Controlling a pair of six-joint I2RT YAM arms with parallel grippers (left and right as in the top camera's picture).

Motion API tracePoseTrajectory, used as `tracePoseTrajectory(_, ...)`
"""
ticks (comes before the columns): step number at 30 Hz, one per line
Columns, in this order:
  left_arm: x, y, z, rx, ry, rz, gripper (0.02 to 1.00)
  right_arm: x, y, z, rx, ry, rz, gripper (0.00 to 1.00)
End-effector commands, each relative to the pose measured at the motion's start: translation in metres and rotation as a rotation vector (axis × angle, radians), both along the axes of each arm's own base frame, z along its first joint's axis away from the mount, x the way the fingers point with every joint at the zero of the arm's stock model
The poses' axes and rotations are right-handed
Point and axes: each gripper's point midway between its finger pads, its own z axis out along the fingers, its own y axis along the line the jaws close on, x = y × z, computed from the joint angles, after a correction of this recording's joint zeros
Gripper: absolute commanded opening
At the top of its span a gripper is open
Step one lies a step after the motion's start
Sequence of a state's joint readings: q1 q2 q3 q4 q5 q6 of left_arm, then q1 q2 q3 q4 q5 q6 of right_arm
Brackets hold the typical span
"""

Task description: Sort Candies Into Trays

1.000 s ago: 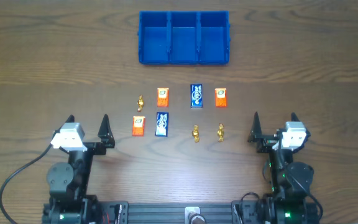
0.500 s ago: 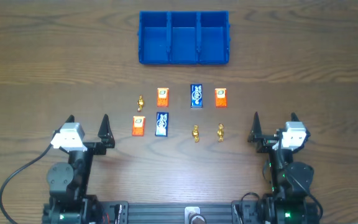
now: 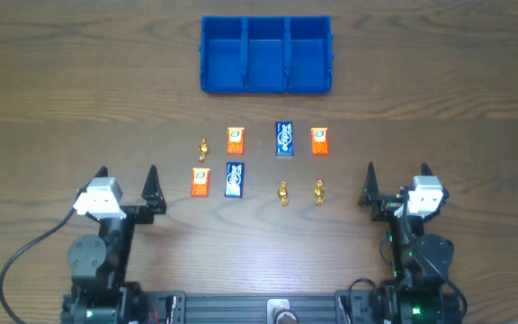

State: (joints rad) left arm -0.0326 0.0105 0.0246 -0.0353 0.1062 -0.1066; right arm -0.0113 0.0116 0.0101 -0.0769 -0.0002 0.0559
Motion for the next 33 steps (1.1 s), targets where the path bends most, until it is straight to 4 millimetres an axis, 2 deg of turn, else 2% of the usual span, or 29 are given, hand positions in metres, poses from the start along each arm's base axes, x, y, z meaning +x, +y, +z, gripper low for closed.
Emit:
tracePoseTrajectory(1, -0.001, -0.001, -0.016, 0.005, 0.046, -0.011, 0.998, 0.000, -0.001, -0.001, -0.012, 0.001, -0.004, 0.998)
tracePoseTrajectory(5, 0.000, -0.002, -0.012, 0.001, 0.029, -0.017, 0.998, 0.000, -0.001, -0.001, -0.012, 0.001, -0.004, 0.998)
tracePoseTrajectory(8, -0.002, -0.016, -0.009, -0.009, 0.024, -0.097, 0.998, 0.000, -0.001, -0.001, -0.012, 0.001, -0.004, 0.998)
tracePoseTrajectory(10, -0.008, -0.028, 0.007, -0.021, 0.034, -0.161, 1.000, 0.000, -0.001, -0.001, -0.012, 0.001, -0.004, 0.998)
tracePoseTrajectory(12, -0.015, -0.040, 0.041, -0.015, 0.077, -0.230, 1.000, 0.000, -0.001, -0.001, -0.012, 0.001, -0.004, 0.996)
tracePoseTrajectory(14, -0.017, -0.049, 0.066, 0.020, 0.156, -0.272, 1.000, 0.000, -0.001, -0.001, -0.012, 0.001, -0.004, 0.998)
tracePoseTrajectory(15, -0.014, -0.052, 0.075, 0.035, 0.237, -0.285, 1.000, 0.000, -0.001, -0.001, -0.012, 0.001, -0.004, 0.998)
tracePoseTrajectory(17, -0.001, -0.057, 0.077, 0.052, 0.405, -0.284, 1.000, 0.000, -0.001, -0.001, -0.012, 0.001, -0.004, 0.998)
tracePoseTrajectory(19, 0.014, -0.069, 0.063, 0.080, 0.574, -0.292, 0.998, 0.000, -0.001, -0.001, -0.012, 0.001, -0.004, 0.998)
tracePoseTrajectory(20, 0.020, -0.077, 0.049, 0.098, 0.656, -0.292, 0.998, 0.000, -0.001, -0.001, -0.012, 0.001, -0.004, 0.998)
tracePoseTrajectory(21, 0.026, -0.088, 0.030, 0.112, 0.740, -0.289, 1.000, 0.000, -0.001, -0.001, -0.012, 0.001, -0.004, 0.998)
tracePoseTrajectory(23, 0.030, -0.102, -0.023, 0.152, 0.926, -0.237, 1.000, 0.000, -0.001, -0.001, -0.012, 0.001, -0.004, 0.998)
tracePoseTrajectory(26, 0.030, -0.111, -0.073, 0.187, 1.086, -0.197, 1.000, 0.000, -0.001, -0.001, -0.012, 0.001, -0.004, 0.998)
tracePoseTrajectory(30, 0.027, -0.104, -0.111, 0.208, 1.205, -0.125, 0.991, 0.000, -0.001, -0.001, -0.012, 0.001, -0.004, 0.998)
tracePoseTrajectory(33, 0.025, -0.103, -0.127, 0.213, 1.252, -0.105, 0.974, 0.000, -0.001, -0.001, -0.012, 0.001, -0.004, 0.998)
